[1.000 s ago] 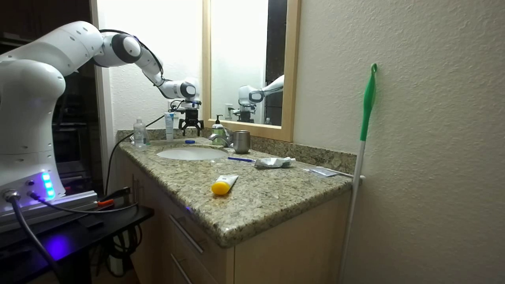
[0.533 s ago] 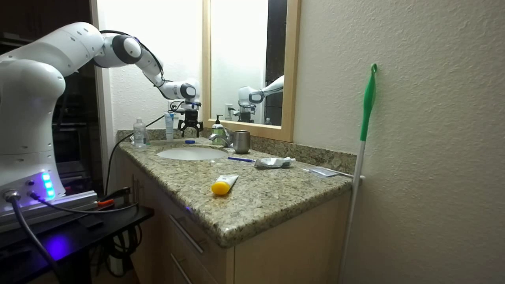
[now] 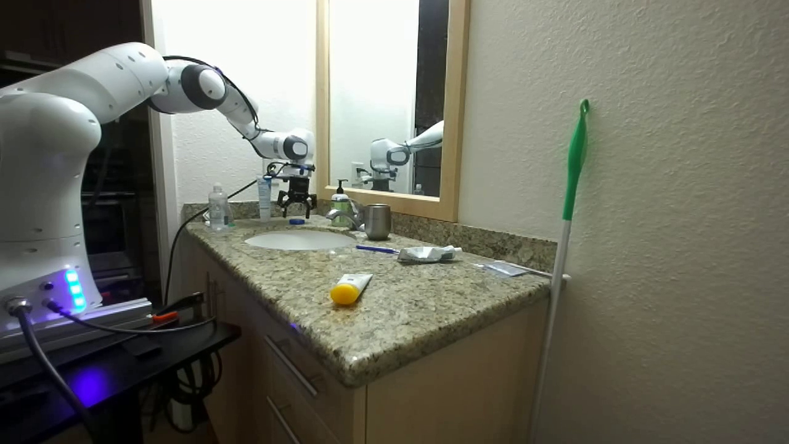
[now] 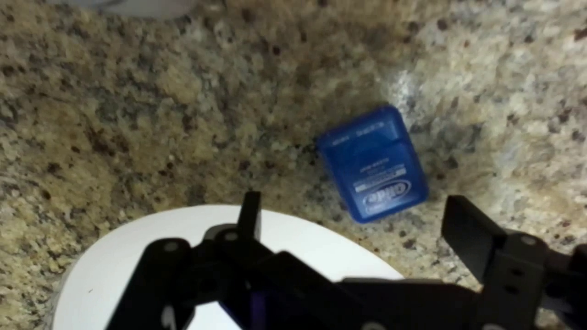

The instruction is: Move the dental floss to the right side of the sink

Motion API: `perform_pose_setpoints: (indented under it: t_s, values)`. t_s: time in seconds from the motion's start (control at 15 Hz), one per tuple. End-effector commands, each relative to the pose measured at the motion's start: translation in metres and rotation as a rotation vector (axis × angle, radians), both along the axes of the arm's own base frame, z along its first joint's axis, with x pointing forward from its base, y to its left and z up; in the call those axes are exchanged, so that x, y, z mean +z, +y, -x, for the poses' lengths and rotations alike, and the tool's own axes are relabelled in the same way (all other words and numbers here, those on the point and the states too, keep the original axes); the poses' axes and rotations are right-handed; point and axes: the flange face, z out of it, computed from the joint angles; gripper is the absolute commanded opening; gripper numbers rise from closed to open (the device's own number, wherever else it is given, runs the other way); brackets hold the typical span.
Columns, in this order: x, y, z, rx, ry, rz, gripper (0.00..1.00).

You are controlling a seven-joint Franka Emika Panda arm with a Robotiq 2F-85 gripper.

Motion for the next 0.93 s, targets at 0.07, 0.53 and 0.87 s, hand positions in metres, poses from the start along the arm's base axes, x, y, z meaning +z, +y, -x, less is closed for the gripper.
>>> perform_pose_setpoints:
  t_s: [0.07, 0.53, 0.87]
  values:
    - [0.0107, 0.0113, -0.0043, 0.006, -0.018, -0.036, 1.0]
    - [0.0085, 0.0176, -0.0087, -0.016, -0.04, -0.042, 1.0]
    - [0.0121, 0.0133, -0.0104, -0.069, -0.01, -0.091, 1.0]
